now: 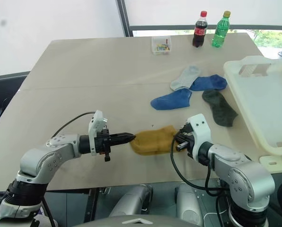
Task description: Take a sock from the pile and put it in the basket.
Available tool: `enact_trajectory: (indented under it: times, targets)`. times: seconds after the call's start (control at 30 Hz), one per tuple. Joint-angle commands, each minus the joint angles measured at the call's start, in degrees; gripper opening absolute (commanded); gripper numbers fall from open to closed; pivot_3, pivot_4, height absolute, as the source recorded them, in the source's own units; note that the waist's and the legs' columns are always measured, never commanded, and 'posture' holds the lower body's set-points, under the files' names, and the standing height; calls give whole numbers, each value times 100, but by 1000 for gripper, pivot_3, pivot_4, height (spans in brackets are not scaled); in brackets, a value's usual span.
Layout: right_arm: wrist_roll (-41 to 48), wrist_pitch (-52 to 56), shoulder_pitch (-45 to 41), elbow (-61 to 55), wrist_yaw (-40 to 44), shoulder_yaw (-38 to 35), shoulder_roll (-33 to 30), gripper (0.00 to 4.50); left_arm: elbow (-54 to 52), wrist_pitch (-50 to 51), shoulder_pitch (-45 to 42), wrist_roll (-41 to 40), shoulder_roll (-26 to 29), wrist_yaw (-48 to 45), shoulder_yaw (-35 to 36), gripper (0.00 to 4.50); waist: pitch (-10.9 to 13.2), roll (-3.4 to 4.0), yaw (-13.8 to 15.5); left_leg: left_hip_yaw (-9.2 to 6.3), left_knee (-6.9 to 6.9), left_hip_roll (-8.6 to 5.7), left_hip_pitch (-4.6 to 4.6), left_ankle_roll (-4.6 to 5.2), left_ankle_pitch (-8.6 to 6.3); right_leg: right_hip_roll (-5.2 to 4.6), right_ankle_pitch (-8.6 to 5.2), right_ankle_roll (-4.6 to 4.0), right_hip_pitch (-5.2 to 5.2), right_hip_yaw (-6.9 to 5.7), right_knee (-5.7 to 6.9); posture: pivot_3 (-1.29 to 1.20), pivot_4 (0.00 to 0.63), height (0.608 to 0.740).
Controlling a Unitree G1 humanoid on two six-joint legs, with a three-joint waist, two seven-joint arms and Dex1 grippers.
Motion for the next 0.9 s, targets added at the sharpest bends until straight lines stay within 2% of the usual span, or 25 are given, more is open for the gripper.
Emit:
enact_trajectory:
  times: [0.03, 0.07, 0.17, 0.2, 0.23, 0.27, 0.4, 0.43, 0.5, 0.57, 0.67, 0.9]
  targets:
    - [42, -142, 61, -139, -42, 65, -75, 29, 35, -47, -64, 68, -57, -8, -45, 0, 0, 0, 2, 0, 0, 0, 0, 0, 0, 0, 0, 0, 0, -1, -1, 0, 150, 740]
    - [44, -164, 68, -121, -48, 73, -89, 29, 55, -37, -73, 85, -80, -2, -59, 0, 0, 0, 1, 0, 0, 0, 0, 0, 0, 1, 0, 0, 0, -1, -1, 0, 150, 740]
    - [48, -216, 81, -77, -53, 104, -148, 0, 96, -25, -78, 127, -123, 20, -101, 939, 0, 0, 2, 0, 0, 0, 0, 0, 0, 0, 0, 0, 0, 0, -1, 0, 150, 740]
    - [44, -242, 91, -59, -56, 123, -179, 0, 101, -44, -65, 155, -133, 26, -120, 1333, 0, 0, 2, 0, 0, 0, 0, 0, 0, 0, 0, 0, 1, 0, -1, 0, 150, 740]
    - [37, -267, 97, -42, -61, 145, -214, 0, 108, -79, -55, 196, -148, 43, -133, 1972, 0, 0, 1, 0, 0, 0, 0, 0, 0, 0, 0, 0, 1, 0, -1, 0, 150, 740]
    - [34, -287, 99, -30, -66, 159, -238, 0, 110, -85, -47, 208, -165, 56, -130, 2270, 0, 0, 2, 0, 0, 0, 0, 0, 0, 0, 0, 0, 1, 0, 0, 0, 150, 740]
    - [35, -408, 123, -9, -44, 201, -367, 0, 50, -176, 55, 265, -171, 75, -45, 4238, 0, -1, 1, 0, 0, 0, 0, 0, 0, 0, 0, 0, 2, 0, 0, 0, 150, 740]
    - [39, -452, 126, 4, -31, 206, -403, 0, 42, -226, 95, 270, -154, 52, 3, 4433, 0, -1, -1, 0, 0, 0, 0, 0, 0, -1, 0, 0, 2, 0, -1, 0, 150, 740]
    - [74, -548, 129, 19, 18, 205, -475, 800, 10, -317, 171, 223, -114, -41, 113, 4500, 0, -1, 0, 0, 0, 0, 0, 0, 0, -1, 0, 0, 2, 0, -1, 0, 150, 740]
    - [81, -623, 125, 32, 19, 199, -510, 1398, -16, -448, 201, 189, -111, -127, 196, 4500, 0, 0, 3, -1, 0, 1, 0, 0, 0, -2, 0, 0, 2, -1, -1, 0, 150, 740]
    - [36, -682, 129, 26, -74, 172, -507, 2771, -76, -633, 132, 84, -201, -294, 260, 4500, 0, -1, 6, -1, 0, 1, 0, 0, 0, -3, 0, 0, 2, -1, -2, 0, 150, 740]
    - [66, -983, 306, -169, -91, 62, -496, 2771, -93, -844, -84, 54, -467, -524, -34, 4500, 0, -1, 10, -1, 0, 0, 0, 0, 0, -2, 0, 1, 4, -3, -2, 0, 150, 740]
